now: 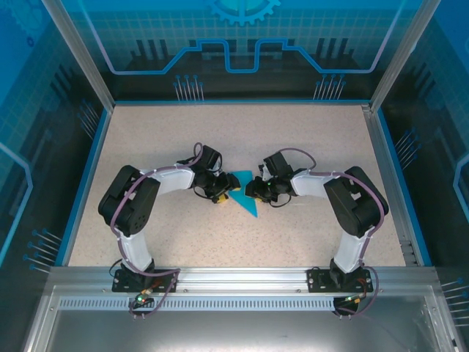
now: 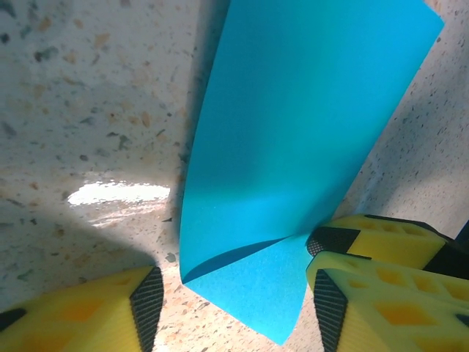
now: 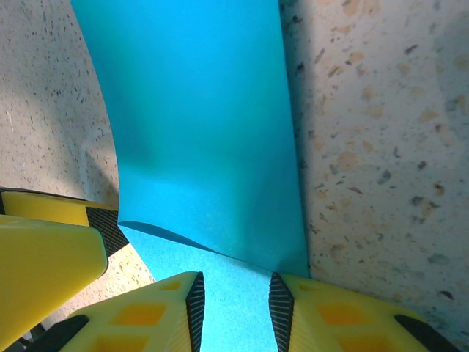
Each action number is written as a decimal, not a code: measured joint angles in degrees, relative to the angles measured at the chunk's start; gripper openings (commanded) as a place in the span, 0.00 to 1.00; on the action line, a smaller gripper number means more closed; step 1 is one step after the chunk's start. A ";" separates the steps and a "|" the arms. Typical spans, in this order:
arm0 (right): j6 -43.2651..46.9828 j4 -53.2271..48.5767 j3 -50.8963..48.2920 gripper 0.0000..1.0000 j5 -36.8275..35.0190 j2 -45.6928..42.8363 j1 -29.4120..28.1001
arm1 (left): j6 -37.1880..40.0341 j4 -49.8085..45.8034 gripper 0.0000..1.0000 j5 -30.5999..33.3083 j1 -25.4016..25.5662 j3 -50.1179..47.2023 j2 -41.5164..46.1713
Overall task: Fold a paper plane with a square sheet of paper (pick it up from the middle)
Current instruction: Fold the wing for the fifth time at the center of the table.
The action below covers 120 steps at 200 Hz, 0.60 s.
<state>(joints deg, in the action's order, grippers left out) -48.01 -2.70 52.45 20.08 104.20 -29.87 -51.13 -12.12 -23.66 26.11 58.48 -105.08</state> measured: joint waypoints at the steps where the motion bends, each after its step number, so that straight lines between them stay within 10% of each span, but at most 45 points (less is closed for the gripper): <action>1: 0.00 0.00 0.00 0.33 0.00 0.00 0.00 | -0.02 0.00 0.54 -0.02 0.00 0.00 0.00; 120: 8.09 0.94 -1.99 0.44 -1.84 -2.54 0.33 | 0.15 2.19 0.07 -3.23 0.74 1.29 -1.81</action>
<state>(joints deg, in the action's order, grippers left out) -39.92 -1.76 50.46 18.24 101.67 -29.54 -50.98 -9.93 -26.89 26.85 59.77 -106.89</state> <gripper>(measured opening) 0.407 0.115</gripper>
